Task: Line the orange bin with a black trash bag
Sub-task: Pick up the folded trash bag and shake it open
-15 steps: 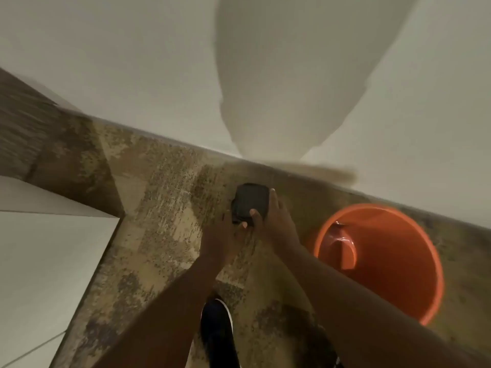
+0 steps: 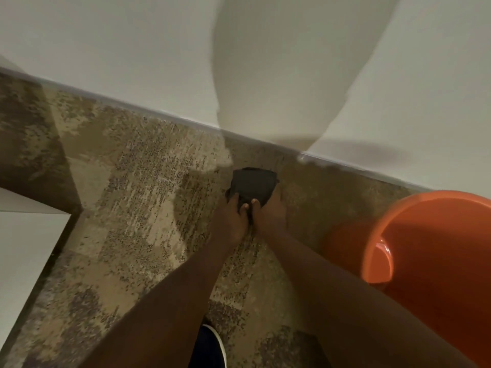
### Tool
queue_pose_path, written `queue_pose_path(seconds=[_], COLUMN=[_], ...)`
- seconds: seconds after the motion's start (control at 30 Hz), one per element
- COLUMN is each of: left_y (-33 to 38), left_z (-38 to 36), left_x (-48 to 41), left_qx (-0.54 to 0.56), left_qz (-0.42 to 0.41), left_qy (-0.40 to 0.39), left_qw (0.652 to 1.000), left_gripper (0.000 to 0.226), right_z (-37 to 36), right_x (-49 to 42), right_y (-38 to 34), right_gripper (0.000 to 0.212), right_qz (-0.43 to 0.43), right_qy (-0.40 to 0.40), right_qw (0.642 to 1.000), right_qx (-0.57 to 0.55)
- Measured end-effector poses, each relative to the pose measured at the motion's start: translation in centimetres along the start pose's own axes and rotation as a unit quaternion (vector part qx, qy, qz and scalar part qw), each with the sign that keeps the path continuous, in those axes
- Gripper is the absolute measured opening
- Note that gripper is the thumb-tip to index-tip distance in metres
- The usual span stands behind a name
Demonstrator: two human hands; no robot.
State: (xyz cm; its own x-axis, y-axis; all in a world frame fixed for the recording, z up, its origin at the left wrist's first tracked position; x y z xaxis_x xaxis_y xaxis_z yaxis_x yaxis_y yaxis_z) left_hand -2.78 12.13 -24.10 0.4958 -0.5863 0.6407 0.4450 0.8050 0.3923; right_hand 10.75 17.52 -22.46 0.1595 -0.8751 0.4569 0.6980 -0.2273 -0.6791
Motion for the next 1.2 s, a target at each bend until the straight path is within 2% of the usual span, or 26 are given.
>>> queue_pose_path(seconds=[0.1,0.2,0.3,0.4,0.5,0.6,0.73,0.83,0.9,1.0,1.1,1.13,1.2], left_y=[-0.1,-0.3,-0.6,-0.5,-0.5,-0.5,1.0,1.8,2.9,6.4,10.5,11.7,13.8], left_z=[-0.2,-0.6,-0.5,-0.1,0.9,2.7,7.2,10.1,11.9,14.6,18.3,19.8,23.3], left_x=[0.0,0.7,1.2,1.8,2.8,4.3,7.0,9.1,11.1,15.5,20.3,21.9,25.2], left_qx=[0.006,0.008,0.009,0.041,0.072,0.118,0.222,0.316,0.386,0.509,0.580,0.600,0.613], left_qz=[-0.019,-0.030,-0.026,-0.038,-0.022,0.004,0.040,0.106,0.147,0.164,0.148,0.143,0.132], left_qy=[0.013,0.007,0.000,-0.005,-0.017,-0.025,-0.009,-0.033,-0.076,-0.185,-0.240,-0.246,-0.232], left_qw=[1.000,0.999,1.000,0.998,0.997,0.993,0.974,0.942,0.907,0.825,0.764,0.748,0.744], left_gripper=[0.049,0.053,0.053,0.056,0.053,0.062,0.049,0.066,0.080,0.061,0.056,0.054,0.043], right_z=[-0.2,-0.3,0.1,0.1,0.7,1.9,4.3,6.9,9.1,12.8,17.4,19.0,22.5], right_x=[-0.9,-1.1,-0.8,-0.4,0.6,2.7,5.9,8.3,10.2,13.5,16.7,17.7,19.7], right_y=[1.4,2.2,2.1,1.2,0.3,-1.1,-4.0,-7.2,-10.2,-14.9,-19.4,-20.7,-23.6], right_gripper=[0.081,0.075,0.059,0.032,0.024,0.019,0.011,0.006,0.016,0.017,0.020,0.022,0.028], right_qz=[-0.019,-0.040,-0.052,-0.050,-0.039,-0.038,-0.033,-0.022,-0.017,-0.008,0.010,0.017,0.028], right_qy=[0.046,0.074,0.092,0.062,0.046,0.039,0.027,0.020,0.018,0.011,0.015,0.017,0.021], right_qw=[0.999,0.996,0.994,0.996,0.998,0.996,0.991,0.984,0.974,0.952,0.937,0.935,0.932], right_qx=[-0.006,-0.027,-0.041,-0.027,-0.034,-0.072,-0.126,-0.178,-0.227,-0.304,-0.348,-0.353,-0.360])
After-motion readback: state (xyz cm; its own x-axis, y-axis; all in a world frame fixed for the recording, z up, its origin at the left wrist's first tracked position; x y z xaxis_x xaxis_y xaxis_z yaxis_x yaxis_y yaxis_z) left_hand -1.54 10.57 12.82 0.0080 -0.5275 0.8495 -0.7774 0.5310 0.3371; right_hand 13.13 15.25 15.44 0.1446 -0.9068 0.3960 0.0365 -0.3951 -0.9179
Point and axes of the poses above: each hand's wrist, its own x-axis away from the middle knuckle, its own z-axis out of the back of the hand, y = z × x, the point moved 10 cm from there along -x, towards the middle knuckle, and after that the axes turned 15 degrees about z, right-handed, at the moved point
